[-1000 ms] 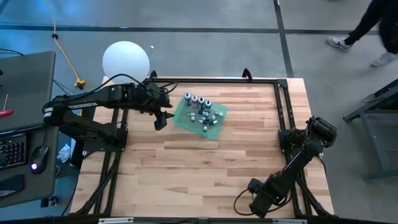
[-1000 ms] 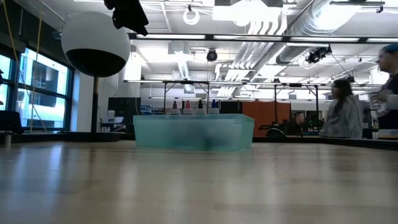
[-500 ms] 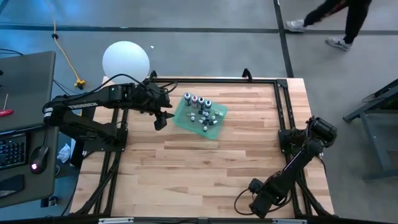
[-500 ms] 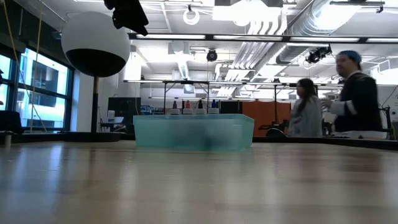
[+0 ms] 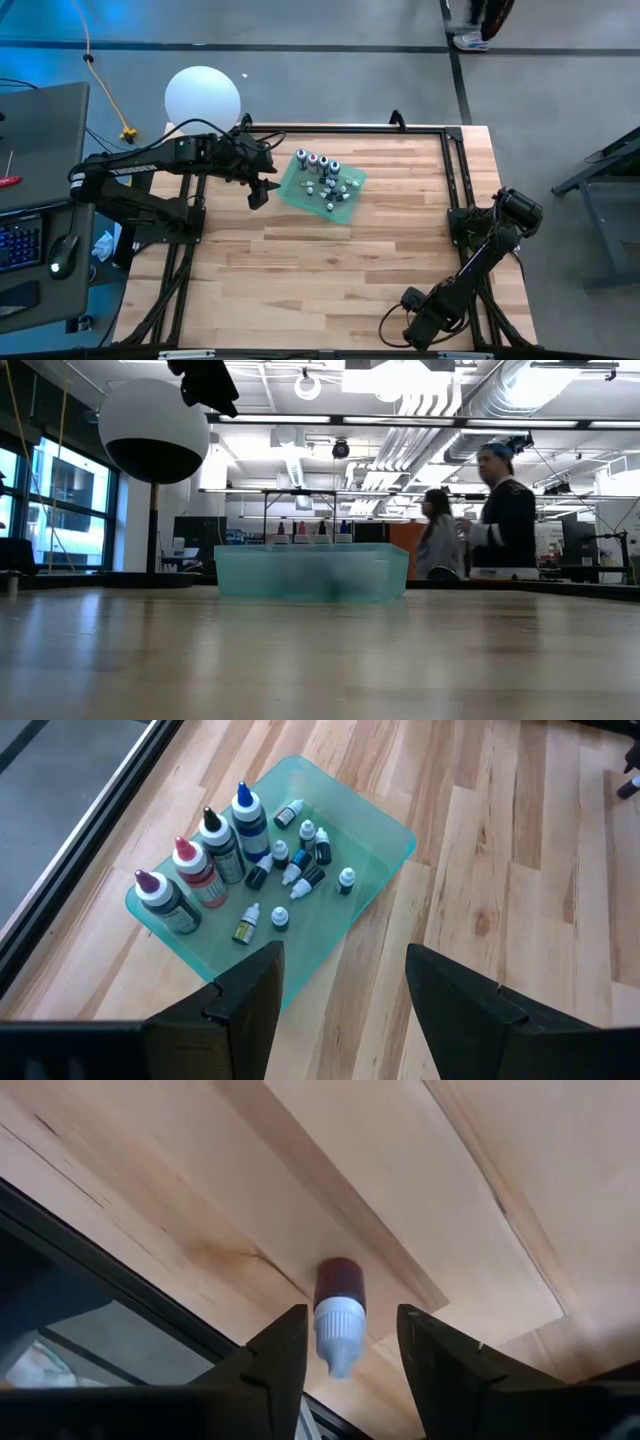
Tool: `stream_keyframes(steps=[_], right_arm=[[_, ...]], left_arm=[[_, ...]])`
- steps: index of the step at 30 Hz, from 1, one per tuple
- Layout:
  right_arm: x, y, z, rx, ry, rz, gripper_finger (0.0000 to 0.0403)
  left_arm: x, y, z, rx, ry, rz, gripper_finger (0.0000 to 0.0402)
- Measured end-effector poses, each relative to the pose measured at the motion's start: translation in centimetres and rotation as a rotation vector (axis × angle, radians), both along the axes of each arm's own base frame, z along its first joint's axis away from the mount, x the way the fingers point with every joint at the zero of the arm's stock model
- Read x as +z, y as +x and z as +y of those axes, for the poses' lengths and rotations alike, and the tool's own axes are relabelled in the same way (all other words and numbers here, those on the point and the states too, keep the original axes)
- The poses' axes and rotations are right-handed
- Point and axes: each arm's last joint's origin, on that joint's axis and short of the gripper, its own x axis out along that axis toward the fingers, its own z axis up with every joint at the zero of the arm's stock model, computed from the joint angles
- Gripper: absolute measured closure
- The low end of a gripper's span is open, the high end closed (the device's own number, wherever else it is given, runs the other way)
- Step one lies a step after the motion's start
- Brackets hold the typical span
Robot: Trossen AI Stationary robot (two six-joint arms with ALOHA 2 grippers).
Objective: Pick & Place food coloring
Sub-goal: Put the orange food coloring bottle into the bin
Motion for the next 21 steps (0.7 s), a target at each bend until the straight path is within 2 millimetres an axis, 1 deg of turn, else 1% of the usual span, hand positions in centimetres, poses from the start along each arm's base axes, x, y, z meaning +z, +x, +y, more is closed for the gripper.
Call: stream_keyframes(steps=[10, 14, 19, 21], right_arm=[[0.0, 0.0, 0.1, 0.004, 0.022, 0.017, 0.0285], [0.0, 0.2, 0.1, -0.002, 0.028, 0.013, 0.0311], [0.1, 1.3, -0.5, -0.054, 0.049, 0.005, 0.0359], [0.2, 2.1, -1.1, -0.08, 0.053, -0.002, 0.036]], left_arm=[[0.0, 0.0, 0.0, 0.0, 0.0, 0.0, 0.0192], [0.0, 0.0, 0.0, 0.0, 0.0, 0.0, 0.0192], [0.0, 0.0, 0.0, 0.0, 0.0, 0.0, 0.0192], [0.0, 0.0, 0.0, 0.0, 0.0, 0.0, 0.0192]])
